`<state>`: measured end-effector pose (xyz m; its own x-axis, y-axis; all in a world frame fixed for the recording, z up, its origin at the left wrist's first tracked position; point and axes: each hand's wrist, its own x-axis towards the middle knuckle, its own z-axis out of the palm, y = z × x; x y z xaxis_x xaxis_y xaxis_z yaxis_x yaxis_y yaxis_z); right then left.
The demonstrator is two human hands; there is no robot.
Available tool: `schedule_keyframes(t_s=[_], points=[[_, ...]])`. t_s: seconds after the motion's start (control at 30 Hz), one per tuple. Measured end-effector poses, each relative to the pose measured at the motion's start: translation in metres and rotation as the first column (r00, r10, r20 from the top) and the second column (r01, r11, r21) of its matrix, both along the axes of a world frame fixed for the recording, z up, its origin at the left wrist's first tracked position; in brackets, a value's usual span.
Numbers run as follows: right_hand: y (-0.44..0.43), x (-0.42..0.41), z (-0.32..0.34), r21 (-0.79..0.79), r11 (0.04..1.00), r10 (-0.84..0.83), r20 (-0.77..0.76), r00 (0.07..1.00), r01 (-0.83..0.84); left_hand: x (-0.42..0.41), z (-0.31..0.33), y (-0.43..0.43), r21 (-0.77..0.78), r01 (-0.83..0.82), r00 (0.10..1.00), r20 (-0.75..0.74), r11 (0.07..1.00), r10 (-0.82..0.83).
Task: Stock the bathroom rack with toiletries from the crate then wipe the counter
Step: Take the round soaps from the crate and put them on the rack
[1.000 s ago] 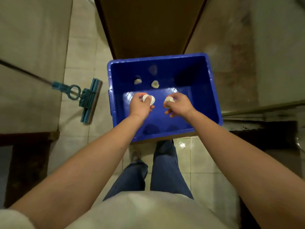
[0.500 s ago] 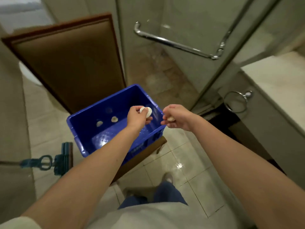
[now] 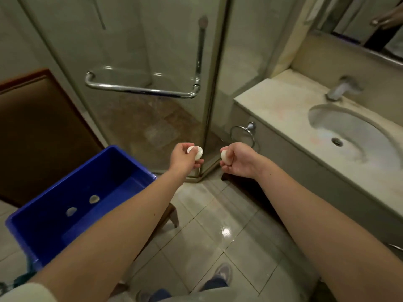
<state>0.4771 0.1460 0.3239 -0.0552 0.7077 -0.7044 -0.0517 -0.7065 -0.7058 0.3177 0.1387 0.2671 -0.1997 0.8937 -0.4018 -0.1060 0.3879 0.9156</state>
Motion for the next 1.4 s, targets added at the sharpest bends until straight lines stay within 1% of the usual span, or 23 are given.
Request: schedule_keyframes(t_s=[0.1,0.2,0.3,0.47,0.6,0.8,0.97,1.13,1.4], points=[[0.012,0.041,-0.001,0.069,0.994,-0.081,0.001,0.997,0.081,0.041,0.007,0.016,0.016,0.03,1.0,0.002,0.999,-0.03],[0.023,0.082,-0.002,0.124,0.98,-0.151,-0.048,0.987,0.156,0.079,0.014,0.031,0.032,0.103,0.995,0.001,0.994,-0.103],[0.031,0.122,0.0,0.16,0.97,-0.167,-0.108,0.98,0.183,0.116,0.022,0.044,0.037,0.156,0.988,0.012,0.987,-0.157],[0.037,0.18,0.005,0.244,0.938,-0.224,-0.12,0.967,0.247,0.175,0.035,0.064,0.068,0.2,0.978,0.038,0.977,-0.203],[0.035,0.222,0.01,0.278,0.906,-0.299,-0.11,0.948,0.318,0.212,0.047,0.071,0.098,0.247,0.967,0.045,0.964,-0.253],[0.029,0.273,0.018,0.305,0.835,-0.431,-0.155,0.889,0.458,0.262,0.059,0.083,0.128,0.369,0.927,0.022,0.921,-0.374],[0.022,0.312,0.024,0.362,0.786,-0.481,-0.15,0.864,0.501,0.306,0.064,0.098,0.161,0.471,0.876,0.029,0.867,-0.481],[0.024,0.345,0.035,0.421,0.736,-0.551,-0.083,0.83,0.53,0.354,0.07,0.119,0.207,0.57,0.813,0.0,0.795,-0.583],[0.056,0.393,0.061,0.504,0.603,-0.71,-0.014,0.704,0.618,0.42,0.096,0.178,0.304,0.723,0.672,-0.098,0.621,-0.734]])
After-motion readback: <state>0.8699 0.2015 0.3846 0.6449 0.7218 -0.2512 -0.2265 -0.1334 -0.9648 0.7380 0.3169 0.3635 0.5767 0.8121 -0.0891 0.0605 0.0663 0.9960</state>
